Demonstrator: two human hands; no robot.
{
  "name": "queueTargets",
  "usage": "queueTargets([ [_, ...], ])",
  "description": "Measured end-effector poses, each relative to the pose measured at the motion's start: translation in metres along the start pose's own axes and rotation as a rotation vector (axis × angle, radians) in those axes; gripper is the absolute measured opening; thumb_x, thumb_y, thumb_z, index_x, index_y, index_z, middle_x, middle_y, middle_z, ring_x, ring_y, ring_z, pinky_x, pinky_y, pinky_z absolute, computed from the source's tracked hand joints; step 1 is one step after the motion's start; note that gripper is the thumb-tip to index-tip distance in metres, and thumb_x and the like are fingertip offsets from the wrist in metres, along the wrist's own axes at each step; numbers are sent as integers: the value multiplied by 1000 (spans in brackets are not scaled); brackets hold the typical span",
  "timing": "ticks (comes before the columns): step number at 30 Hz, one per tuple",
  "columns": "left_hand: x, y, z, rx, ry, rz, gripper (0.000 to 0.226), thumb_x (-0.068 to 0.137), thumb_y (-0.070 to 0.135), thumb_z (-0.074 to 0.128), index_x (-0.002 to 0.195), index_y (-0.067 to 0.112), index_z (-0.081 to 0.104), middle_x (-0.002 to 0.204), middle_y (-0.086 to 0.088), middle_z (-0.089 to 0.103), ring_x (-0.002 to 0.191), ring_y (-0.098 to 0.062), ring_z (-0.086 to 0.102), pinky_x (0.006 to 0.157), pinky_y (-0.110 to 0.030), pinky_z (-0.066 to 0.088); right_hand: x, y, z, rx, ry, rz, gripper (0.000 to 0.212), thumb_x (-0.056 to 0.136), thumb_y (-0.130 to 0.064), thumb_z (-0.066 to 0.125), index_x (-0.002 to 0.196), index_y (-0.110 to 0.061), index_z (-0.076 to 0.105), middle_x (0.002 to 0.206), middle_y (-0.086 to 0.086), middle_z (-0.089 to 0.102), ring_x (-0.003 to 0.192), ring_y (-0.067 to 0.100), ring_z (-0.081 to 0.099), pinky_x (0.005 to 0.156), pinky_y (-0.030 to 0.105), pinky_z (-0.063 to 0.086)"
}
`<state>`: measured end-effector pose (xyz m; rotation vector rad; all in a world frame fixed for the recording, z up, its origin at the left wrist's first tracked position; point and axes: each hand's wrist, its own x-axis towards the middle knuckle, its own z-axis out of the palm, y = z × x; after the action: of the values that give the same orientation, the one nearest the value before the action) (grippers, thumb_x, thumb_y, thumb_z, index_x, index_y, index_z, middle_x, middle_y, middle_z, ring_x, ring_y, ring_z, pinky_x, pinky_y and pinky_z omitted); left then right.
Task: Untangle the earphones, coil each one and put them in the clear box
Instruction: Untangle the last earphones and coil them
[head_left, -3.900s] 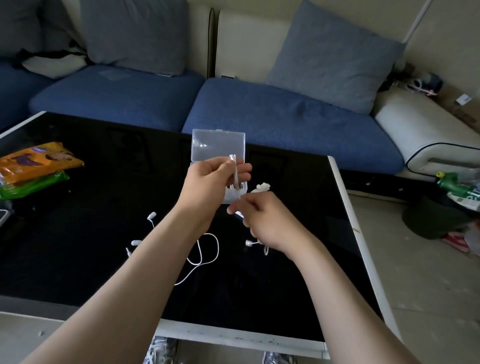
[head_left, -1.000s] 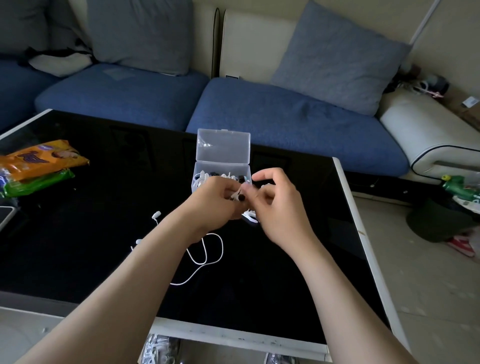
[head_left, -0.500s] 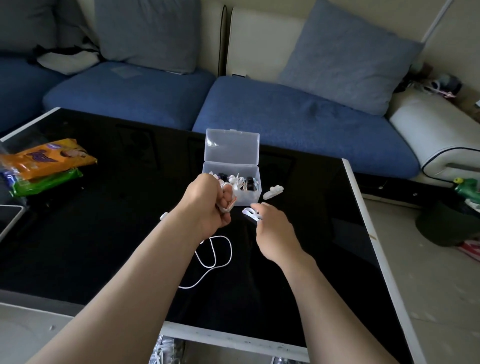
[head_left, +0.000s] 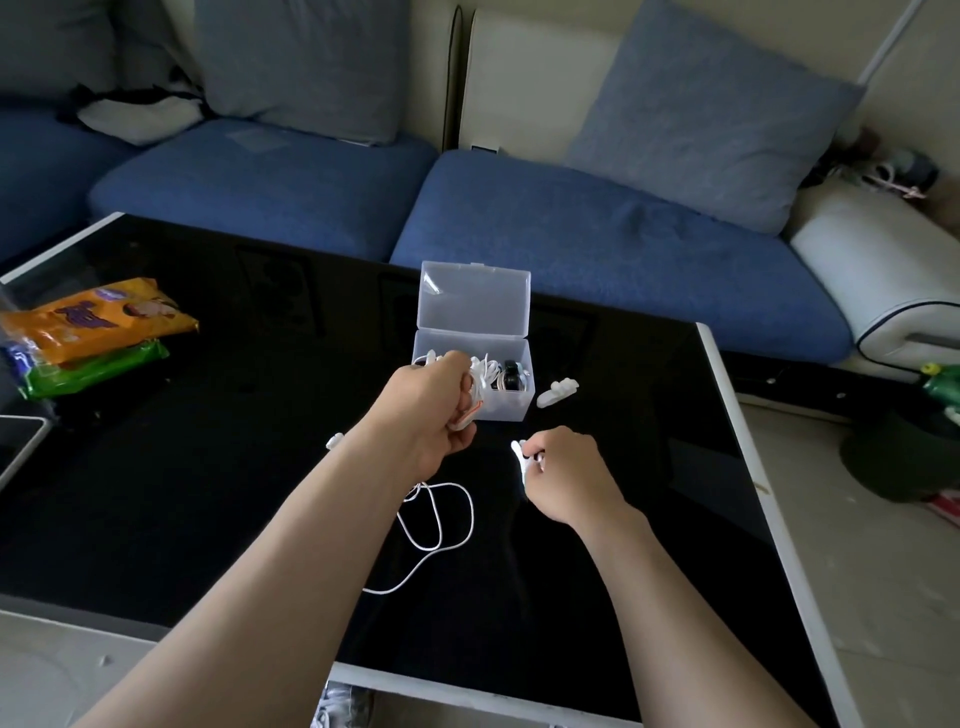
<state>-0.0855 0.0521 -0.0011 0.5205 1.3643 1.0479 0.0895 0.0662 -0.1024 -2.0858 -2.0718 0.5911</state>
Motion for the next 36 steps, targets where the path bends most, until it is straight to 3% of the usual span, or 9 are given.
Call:
queueTargets([
  [6, 0, -1, 4, -54, 79, 40, 22, 95, 18, 58, 74, 13, 54, 61, 0, 46, 53, -14, 41, 55, -29, 43, -12, 15, -6, -60, -19, -7, 36, 92, -9, 78, 124, -24, 69, 134, 4, 42, 82, 15, 62, 73, 24, 53],
  [11, -8, -5, 12, -68, -16, 44, 25, 99, 15, 55, 74, 14, 51, 58, 0, 44, 52, -12, 39, 56, -30, 40, -18, 18, -11, -196, 45, -70, 17, 92, -25, 79, 91, -18, 64, 99, -2, 62, 76, 15, 68, 65, 26, 55],
  [14, -6, -7, 15, -44, -28, 58, 32, 101, 16, 54, 69, 15, 48, 61, -1, 44, 53, -13, 40, 58, -30, 44, -19, 17, -25, 134, 87, -51, 6, 92, -14, 70, 95, -17, 65, 81, -6, 71, 69, 10, 72, 69, 31, 62],
  [18, -1, -12, 17, 20, -30, 90, 39, 104, 20, 52, 66, 14, 47, 58, -2, 45, 51, -14, 38, 64, -32, 47, -24, 6, -49, 568, 171, -94, 23, 93, -16, 74, 116, -18, 72, 98, -6, 72, 86, 12, 74, 76, 31, 63],
  [22, 1, -13, 20, 24, 42, 138, 37, 105, 19, 51, 69, 13, 50, 59, -1, 47, 59, -16, 46, 62, -31, 48, -37, -11, -65, 776, 192, -207, 34, 91, -23, 82, 124, -17, 77, 95, -3, 79, 80, 14, 78, 75, 37, 66],
  [28, 4, -17, 23, 89, 28, 208, 38, 109, 25, 50, 76, 9, 59, 74, -4, 59, 68, -17, 57, 66, -31, 52, -50, -28, -79, 855, 208, -343, 30, 94, -10, 78, 119, -25, 78, 95, -6, 80, 82, 13, 78, 76, 30, 65],
  [31, 4, -18, 24, 96, -8, 205, 43, 110, 29, 50, 85, 0, 68, 89, -16, 74, 84, -30, 73, 76, -36, 60, -53, -33, -82, 869, 169, -385, 31, 93, -6, 78, 120, -22, 79, 97, -5, 80, 85, 11, 78, 79, 26, 63],
  [33, 3, -19, 24, 83, -34, 187, 43, 111, 30, 49, 97, -4, 71, 103, -22, 78, 101, -38, 76, 91, -44, 63, -53, -34, -82, 867, 142, -387, 35, 89, -11, 84, 121, -24, 80, 95, -3, 80, 85, 13, 78, 83, 31, 64],
  [36, 2, -20, 25, 62, -47, 169, 35, 111, 26, 50, 96, 2, 70, 106, -20, 75, 102, -34, 76, 95, -49, 62, -52, -34, -82, 809, 133, -391, 42, 78, -21, 93, 117, -32, 81, 92, -2, 79, 81, 20, 75, 86, 40, 65],
])
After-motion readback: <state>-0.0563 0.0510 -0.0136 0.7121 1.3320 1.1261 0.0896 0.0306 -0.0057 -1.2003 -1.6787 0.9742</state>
